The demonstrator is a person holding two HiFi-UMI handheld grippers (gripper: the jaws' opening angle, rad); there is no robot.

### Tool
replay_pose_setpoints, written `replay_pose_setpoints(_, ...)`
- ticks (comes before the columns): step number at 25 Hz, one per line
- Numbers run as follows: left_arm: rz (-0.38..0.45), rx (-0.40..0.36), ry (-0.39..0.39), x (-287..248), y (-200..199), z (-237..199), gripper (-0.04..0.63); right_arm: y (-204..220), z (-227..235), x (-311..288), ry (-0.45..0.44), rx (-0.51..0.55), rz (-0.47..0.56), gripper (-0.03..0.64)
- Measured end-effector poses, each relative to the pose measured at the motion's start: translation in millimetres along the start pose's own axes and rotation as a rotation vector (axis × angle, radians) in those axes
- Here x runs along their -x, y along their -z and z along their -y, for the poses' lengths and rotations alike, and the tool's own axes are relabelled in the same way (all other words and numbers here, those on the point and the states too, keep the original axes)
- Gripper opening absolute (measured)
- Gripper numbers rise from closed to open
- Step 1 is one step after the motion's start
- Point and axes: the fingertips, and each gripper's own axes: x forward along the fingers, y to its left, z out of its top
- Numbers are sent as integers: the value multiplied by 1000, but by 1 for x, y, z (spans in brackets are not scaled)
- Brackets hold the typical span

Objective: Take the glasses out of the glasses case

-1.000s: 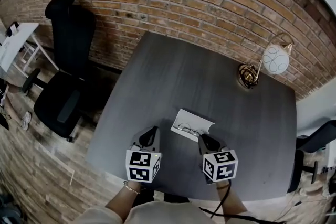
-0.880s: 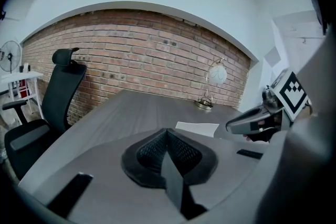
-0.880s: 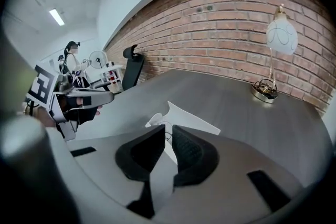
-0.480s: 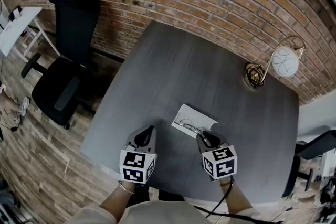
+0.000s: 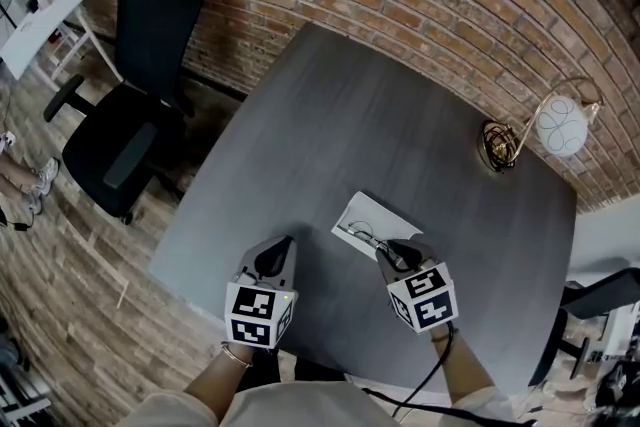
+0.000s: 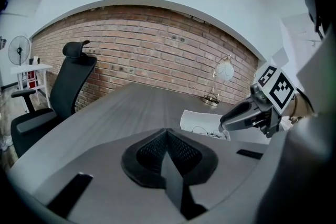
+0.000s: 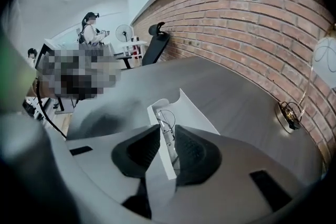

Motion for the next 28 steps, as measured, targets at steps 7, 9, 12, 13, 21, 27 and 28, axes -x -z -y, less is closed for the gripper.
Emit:
replay_pose_setpoints(7, -4, 15, -34, 0, 5, -7, 18, 3, 4, -14, -52, 73, -51, 98)
replay_pose_setpoints(9, -4, 22, -41, -1, 7, -8, 17, 4, 4, -16, -76, 97, -72, 98)
replay_pose_setpoints(12, -7, 33, -49, -2, 10, -9, 17, 6, 4, -20, -110, 137, -108, 98)
replay_pose_setpoints(13, -8, 37, -51, -3, 12, -9, 17, 7, 3, -22, -118, 148, -118, 98)
replay_pose_setpoints(21, -15, 52, -62, -6, 19, -11, 17, 12, 5, -32, -166, 196, -174, 98)
replay_pose_setpoints(27, -18, 63, -85, -8, 20, -19, 17, 16, 4, -38, -215, 210, -213, 98)
replay_pose_setpoints(28, -18, 66, -91, -8, 20, -22, 17, 16, 4, -39, -220, 211, -216, 98)
